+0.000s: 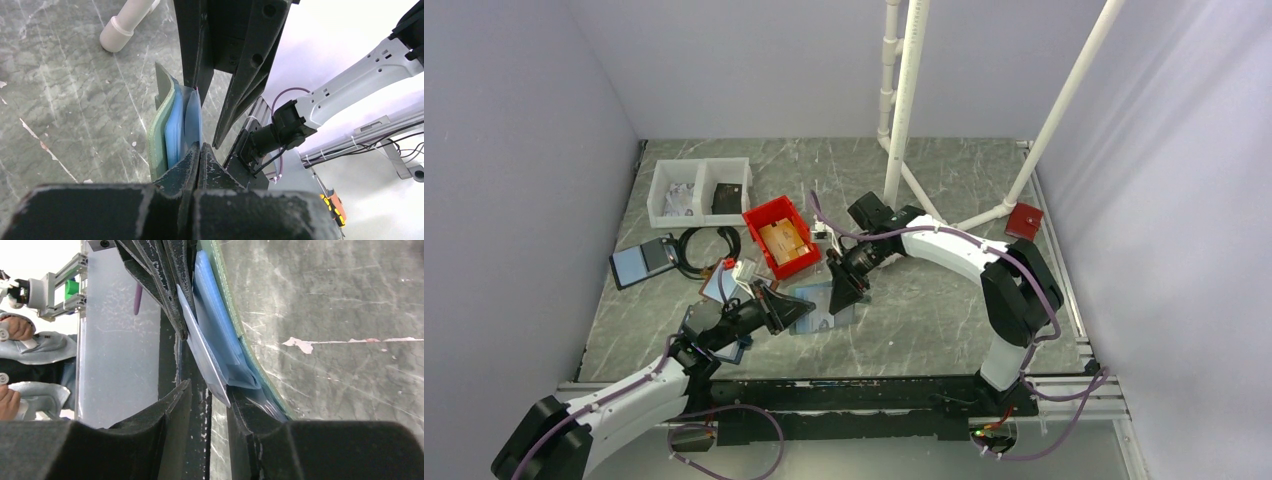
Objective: Take the credit cards out of the card holder
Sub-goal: Remove the credit card from the card holder.
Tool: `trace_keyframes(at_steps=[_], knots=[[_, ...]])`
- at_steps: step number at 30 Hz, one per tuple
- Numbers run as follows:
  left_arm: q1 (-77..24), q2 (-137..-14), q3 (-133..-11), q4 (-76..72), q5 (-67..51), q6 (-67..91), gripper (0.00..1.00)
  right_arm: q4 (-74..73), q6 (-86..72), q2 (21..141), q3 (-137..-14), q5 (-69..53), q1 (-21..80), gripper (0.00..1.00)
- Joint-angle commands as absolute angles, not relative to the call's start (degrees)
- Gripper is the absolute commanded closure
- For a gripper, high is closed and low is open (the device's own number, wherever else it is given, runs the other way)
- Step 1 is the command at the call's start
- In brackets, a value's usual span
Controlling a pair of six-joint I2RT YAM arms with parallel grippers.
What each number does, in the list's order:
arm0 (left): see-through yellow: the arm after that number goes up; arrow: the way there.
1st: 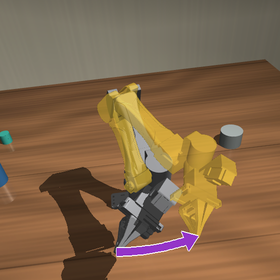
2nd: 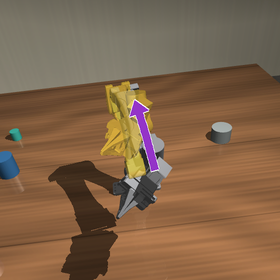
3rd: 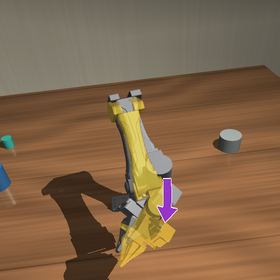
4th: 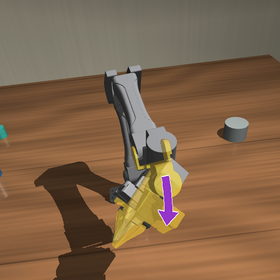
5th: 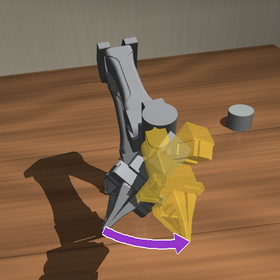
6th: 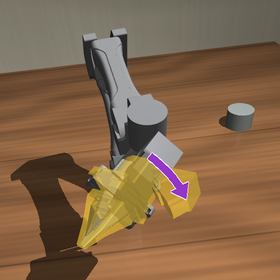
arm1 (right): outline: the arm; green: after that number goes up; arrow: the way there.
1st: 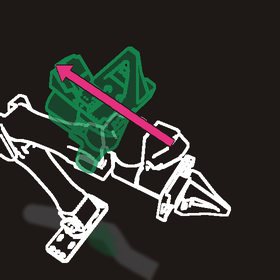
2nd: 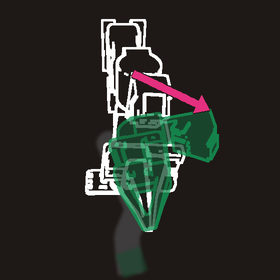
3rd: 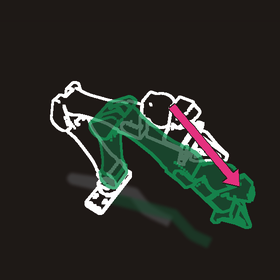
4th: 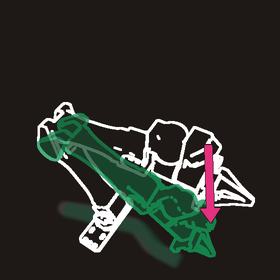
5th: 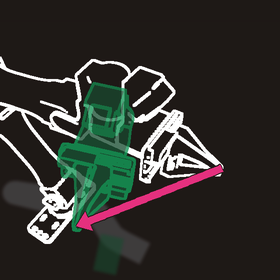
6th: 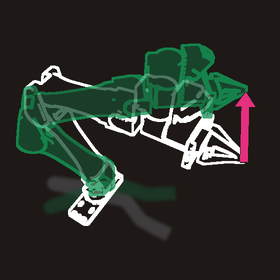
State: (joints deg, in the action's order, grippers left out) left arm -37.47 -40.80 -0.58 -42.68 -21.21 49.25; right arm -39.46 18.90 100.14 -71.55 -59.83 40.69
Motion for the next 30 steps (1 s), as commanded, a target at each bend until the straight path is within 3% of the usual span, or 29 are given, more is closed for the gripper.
trace_keyframes(at_steps=[1, 3, 9, 12, 16, 21, 25, 28, 30], knots=[[-37.3, -39.87, 2.29, -49.15, -22.15, 50.45, 1.0, -39.44, 19.49, 99.48, -73.04, -65.78, 40.78, 0.66], [-37.31, -39.82, 2.28, -49.22, -22.27, 50.63, 1.0, -39.59, 19.56, 99.45, -73.01, -66.73, 40.78, 0.67], [-37.31, -39.62, 2.24, -48.44, -22.11, 50.89, 1.0, -40.4, 20.57, 99.67, -73.3, -67.63, 40.53, 0.92], [-37.3, -38.36, 2.28, -46.34, -20.91, 51.25, 1.0, -41.3, 21.76, 99.79, -73.55, -67.33, 40.52, 0.99], [-37.27, -35.83, 2.28, -42.46, -19.81, 51.83, 0.78, -41.93, 22.62, 99.91, -73.74, -67.09, 40.54, 1.0], [-37.21, -32.27, 2.26, -38.21, -18.97, 52.12, 0.72, -42.3, 23.06, 100.45, -73.81, -66.8, 40.5, 1.0], [-37.24, -30.74, 2.2, -36.35, -18.87, 52.03, 0.75, -42.62, 23.28, 100.77, -73.92, -66.73, 40.51, 1.0], [-37.26, -30.76, 2.2, -36.49, -19.49, 51.88, 0.92, -42.67, 23.33, 100.91, -73.92, -66.67, 40.52, 1.0], [-37.2, -31.3, 2.26, -37.09, -19.95, 51.7, 0.99, -42.83, 23.5, 101.17, -74.0, -66.57, 40.52, 1.0]])
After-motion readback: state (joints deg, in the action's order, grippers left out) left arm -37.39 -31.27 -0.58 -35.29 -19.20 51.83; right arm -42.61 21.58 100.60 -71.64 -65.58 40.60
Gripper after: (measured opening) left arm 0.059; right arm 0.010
